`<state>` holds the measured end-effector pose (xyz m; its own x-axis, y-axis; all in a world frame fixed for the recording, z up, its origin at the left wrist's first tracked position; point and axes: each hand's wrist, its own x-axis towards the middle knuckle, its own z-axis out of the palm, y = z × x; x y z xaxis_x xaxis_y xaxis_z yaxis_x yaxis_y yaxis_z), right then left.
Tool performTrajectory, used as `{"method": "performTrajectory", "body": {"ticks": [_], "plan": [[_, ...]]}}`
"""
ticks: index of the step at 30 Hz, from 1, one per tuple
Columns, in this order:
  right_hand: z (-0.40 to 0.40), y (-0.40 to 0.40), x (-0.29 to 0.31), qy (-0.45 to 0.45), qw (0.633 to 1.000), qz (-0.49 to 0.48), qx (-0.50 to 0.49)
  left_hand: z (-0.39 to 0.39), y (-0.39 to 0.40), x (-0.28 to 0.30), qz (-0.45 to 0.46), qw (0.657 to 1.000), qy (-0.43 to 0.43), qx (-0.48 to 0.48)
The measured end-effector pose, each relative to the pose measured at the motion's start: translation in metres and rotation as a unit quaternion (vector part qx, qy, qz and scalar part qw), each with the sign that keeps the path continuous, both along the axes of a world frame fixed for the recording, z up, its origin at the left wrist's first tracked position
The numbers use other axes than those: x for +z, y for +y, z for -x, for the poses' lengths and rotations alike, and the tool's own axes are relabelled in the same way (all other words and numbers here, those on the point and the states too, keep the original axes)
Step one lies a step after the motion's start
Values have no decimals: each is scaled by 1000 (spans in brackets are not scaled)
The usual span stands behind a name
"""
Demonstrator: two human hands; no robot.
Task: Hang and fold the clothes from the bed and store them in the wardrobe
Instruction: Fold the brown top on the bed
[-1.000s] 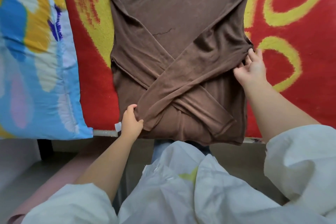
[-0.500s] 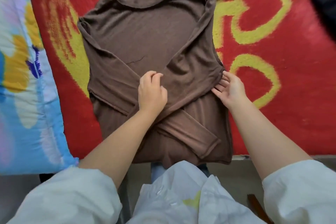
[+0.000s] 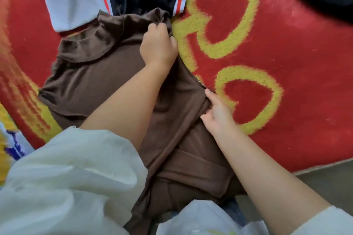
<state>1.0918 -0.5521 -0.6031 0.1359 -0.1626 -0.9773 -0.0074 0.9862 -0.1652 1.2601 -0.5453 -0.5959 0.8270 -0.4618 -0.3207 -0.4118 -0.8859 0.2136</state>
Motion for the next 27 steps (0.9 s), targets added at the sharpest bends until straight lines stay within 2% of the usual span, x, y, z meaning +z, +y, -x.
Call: {"method": "performTrajectory", "body": {"ticks": [3, 5, 7, 9, 11, 14, 17, 19, 20, 21, 22, 23, 24, 25, 26, 27], "plan": [[5, -1, 3, -31, 999, 6, -34, -5, -2, 3, 11, 1000, 2, 19], [11, -4, 4, -48, 997, 8, -59, -4, -2, 6, 84, 994, 36, 63], [12, -4, 5, -67, 994, 3, -92, -11, -5, 5, 183, 961, 116, 170], [13, -4, 7, -75, 991, 0, -112, -23, -7, -2, 259, 906, 194, 272], [13, -5, 11, -71, 989, -3, -132, -30, -10, -5, 275, 883, 229, 305], [13, -9, 13, -55, 986, 10, -157, -32, -17, -7, 271, 888, 234, 289], [14, -13, 14, -38, 990, 25, -135, -29, -25, -12, 265, 907, 221, 240], [14, -17, 11, -9, 996, 33, -77, -26, -27, -15, 257, 918, 208, 220], [14, -19, 10, 15, 998, 52, -23, -25, -27, -15, 258, 919, 202, 219], [15, -22, 8, 56, 991, 100, 72, -24, -27, -14, 255, 922, 197, 214], [18, -24, 6, 107, 953, 179, 219, -22, -26, -12, 251, 926, 191, 207], [22, -26, 2, 157, 875, 267, 371, -21, -24, -10, 244, 931, 186, 197], [26, -28, 0, 196, 781, 339, 488, -19, -20, -8, 237, 937, 178, 187], [29, -28, -1, 213, 717, 378, 546, -15, -13, -4, 232, 941, 169, 179], [31, -30, -1, 216, 692, 394, 564, -11, -7, -1, 231, 944, 164, 168], [32, -31, 0, 208, 684, 400, 573, -5, 6, 2, 235, 945, 157, 163]]}}
